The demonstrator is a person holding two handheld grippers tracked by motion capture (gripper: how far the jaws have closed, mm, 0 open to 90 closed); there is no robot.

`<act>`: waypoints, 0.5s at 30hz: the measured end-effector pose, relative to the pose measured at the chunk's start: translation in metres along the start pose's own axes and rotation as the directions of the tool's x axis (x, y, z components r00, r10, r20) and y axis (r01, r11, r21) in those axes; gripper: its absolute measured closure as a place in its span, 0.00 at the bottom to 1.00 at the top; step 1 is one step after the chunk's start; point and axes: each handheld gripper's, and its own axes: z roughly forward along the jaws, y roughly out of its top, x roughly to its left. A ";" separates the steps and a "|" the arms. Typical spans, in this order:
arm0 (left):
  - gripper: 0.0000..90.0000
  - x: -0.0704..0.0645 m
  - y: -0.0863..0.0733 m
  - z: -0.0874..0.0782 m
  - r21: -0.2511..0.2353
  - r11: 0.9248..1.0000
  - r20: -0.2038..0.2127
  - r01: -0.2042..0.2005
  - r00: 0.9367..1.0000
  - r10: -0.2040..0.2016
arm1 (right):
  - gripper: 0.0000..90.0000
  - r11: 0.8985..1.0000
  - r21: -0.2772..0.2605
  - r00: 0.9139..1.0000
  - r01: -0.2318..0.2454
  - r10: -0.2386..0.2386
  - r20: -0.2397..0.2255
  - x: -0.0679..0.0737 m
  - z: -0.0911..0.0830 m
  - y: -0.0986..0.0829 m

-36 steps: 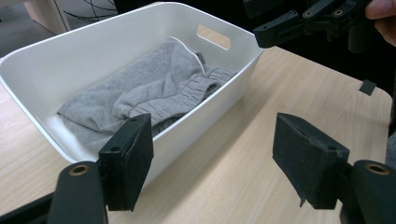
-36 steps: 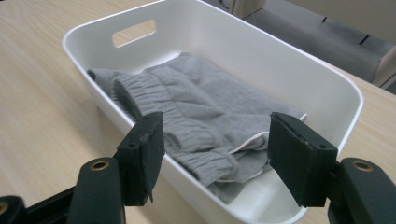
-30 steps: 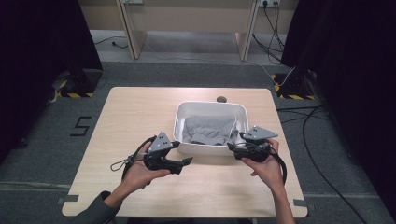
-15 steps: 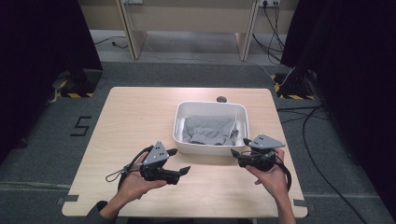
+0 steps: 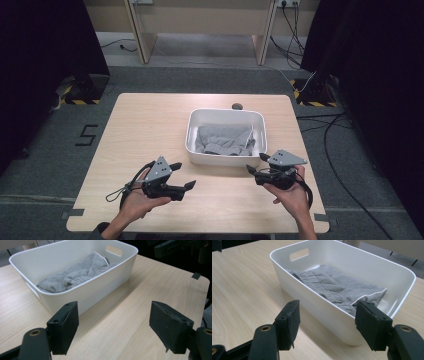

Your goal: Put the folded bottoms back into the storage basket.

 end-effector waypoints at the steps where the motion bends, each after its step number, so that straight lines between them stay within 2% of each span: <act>1: 0.26 0.000 -0.002 0.000 0.000 1.000 -0.002 0.001 1.000 -0.001 | 0.42 1.000 -0.005 1.000 -0.006 0.006 -0.005 0.000 0.001 0.000; 9: 0.26 -0.002 -0.017 0.003 0.027 1.000 -0.011 -0.007 1.000 0.008 | 0.42 1.000 -0.005 1.000 -0.001 0.000 -0.010 0.003 0.003 -0.003; 15: 0.26 0.001 -0.028 -0.002 0.027 1.000 -0.018 0.011 1.000 -0.011 | 0.42 1.000 0.003 1.000 0.006 -0.006 -0.007 0.007 -0.001 -0.010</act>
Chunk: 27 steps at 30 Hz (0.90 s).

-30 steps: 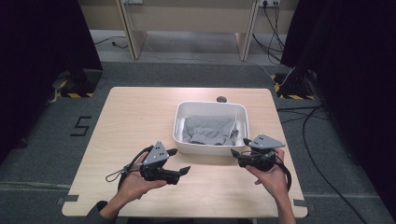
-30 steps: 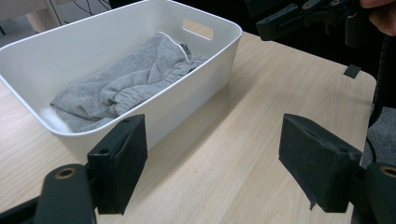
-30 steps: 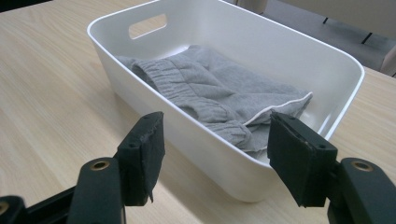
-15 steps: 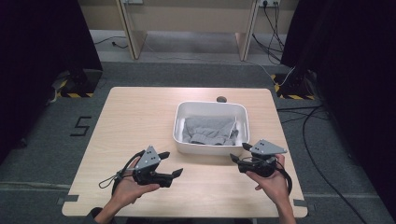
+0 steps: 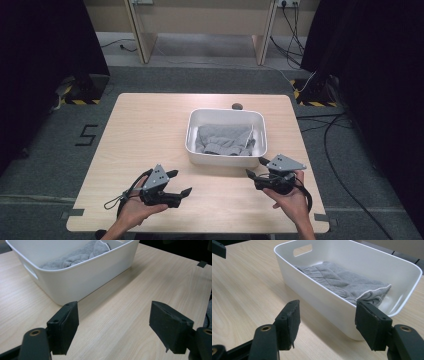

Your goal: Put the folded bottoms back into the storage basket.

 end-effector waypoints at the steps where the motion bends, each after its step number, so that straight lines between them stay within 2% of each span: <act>1: 0.26 0.001 -0.003 0.000 0.004 1.000 -0.002 0.005 1.000 -0.005 | 0.42 1.000 0.001 1.000 0.001 -0.001 0.004 0.000 -0.001 -0.001; 9: 0.26 0.010 -0.020 -0.003 0.023 0.999 -0.028 0.043 0.999 -0.042 | 0.42 1.000 0.010 1.000 0.011 -0.011 0.007 0.008 -0.007 -0.008; 15: 0.26 0.012 -0.029 0.000 0.046 0.997 -0.033 0.063 0.998 -0.062 | 0.42 1.000 0.027 1.000 0.005 -0.005 -0.004 0.012 -0.008 -0.020; 27: 0.26 0.011 -0.047 0.005 0.101 0.993 -0.043 0.066 0.997 -0.061 | 0.42 0.999 0.050 1.000 -0.013 0.013 -0.012 0.016 -0.008 -0.040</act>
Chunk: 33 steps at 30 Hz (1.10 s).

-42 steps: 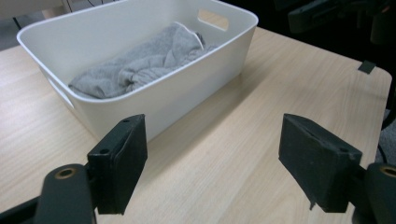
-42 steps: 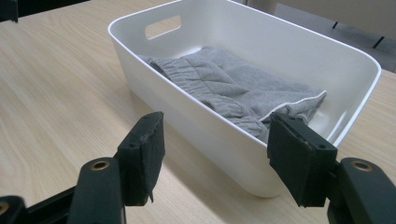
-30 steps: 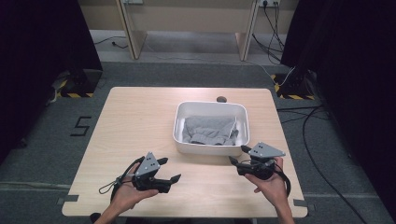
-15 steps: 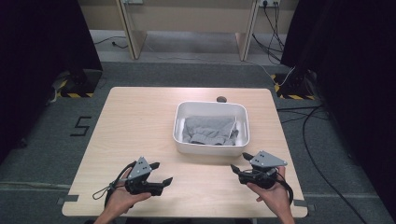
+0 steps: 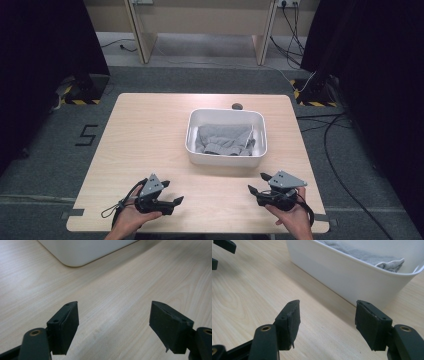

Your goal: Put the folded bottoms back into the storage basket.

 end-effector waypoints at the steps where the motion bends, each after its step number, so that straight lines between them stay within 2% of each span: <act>1: 0.26 0.000 -0.001 0.000 0.002 1.000 0.001 0.001 1.000 -0.001 | 0.42 1.000 0.007 1.000 -0.001 0.001 -0.005 0.000 0.003 -0.004; 12: 0.26 0.001 -0.011 -0.001 0.017 1.000 -0.014 0.015 1.000 -0.014 | 0.42 0.999 0.043 0.999 -0.014 0.016 -0.040 0.009 0.015 -0.018; 20: 0.26 0.002 -0.018 -0.001 0.029 0.999 -0.024 0.021 0.999 -0.020 | 0.42 0.997 0.068 0.998 -0.024 0.028 -0.050 0.012 0.017 -0.028; 33: 0.26 -0.001 -0.026 0.001 0.051 0.999 -0.038 0.017 0.999 -0.015 | 0.42 0.994 0.106 1.000 0.006 -0.005 -0.007 0.020 0.017 -0.041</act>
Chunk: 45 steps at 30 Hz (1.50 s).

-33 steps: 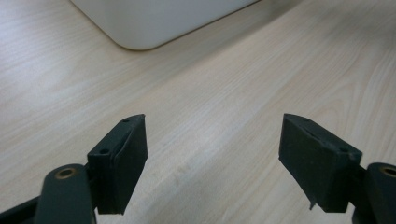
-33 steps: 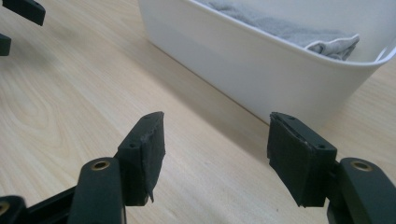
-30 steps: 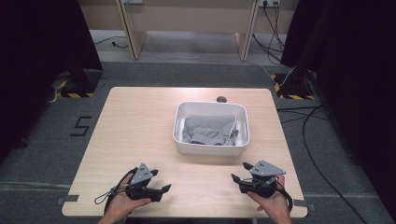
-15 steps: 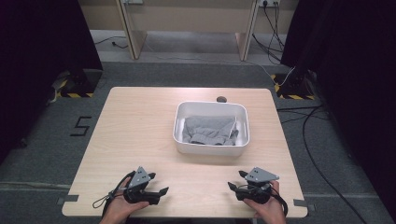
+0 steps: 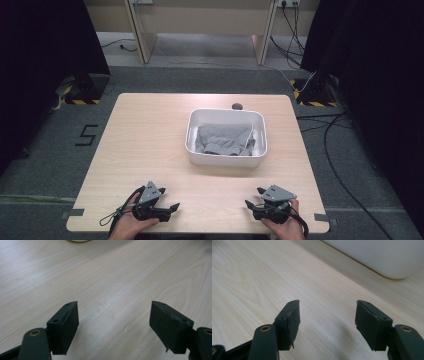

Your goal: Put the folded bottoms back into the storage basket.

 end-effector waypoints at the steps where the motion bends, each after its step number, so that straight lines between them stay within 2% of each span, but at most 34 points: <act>1: 0.26 0.000 -0.001 0.000 0.000 1.000 0.000 0.000 1.000 0.000 | 0.42 1.000 0.003 1.000 0.013 -0.013 0.009 0.000 0.000 -0.001; 6: 0.26 0.000 -0.004 0.001 0.011 1.000 0.005 0.005 1.000 -0.005 | 0.41 1.000 0.017 1.000 0.006 -0.006 0.015 0.000 0.000 -0.005; 11: 0.26 -0.002 -0.006 0.002 0.009 1.000 0.004 0.005 1.000 -0.005 | 0.40 0.999 0.049 0.999 0.018 -0.020 0.034 0.000 0.002 -0.009; 21: 0.23 -0.006 -0.010 0.002 -0.005 0.999 -0.017 -0.040 0.999 0.039 | 0.35 0.999 0.019 0.999 -0.048 0.048 -0.004 -0.001 0.004 -0.016; 29: 0.21 -0.008 -0.012 0.003 -0.012 0.999 -0.025 -0.048 0.999 0.048 | 0.32 0.999 -0.021 0.999 -0.042 0.042 -0.008 -0.001 0.005 -0.022; 32: 0.18 -0.010 -0.013 0.003 -0.018 0.999 -0.027 -0.049 0.998 0.049 | 0.32 0.999 -0.023 0.999 -0.048 0.048 -0.005 0.000 0.005 -0.022; 45: 0.18 -0.010 -0.013 0.004 -0.021 0.999 -0.028 -0.047 0.999 0.047 | 0.32 0.999 -0.025 0.999 -0.048 0.048 -0.004 0.000 0.005 -0.022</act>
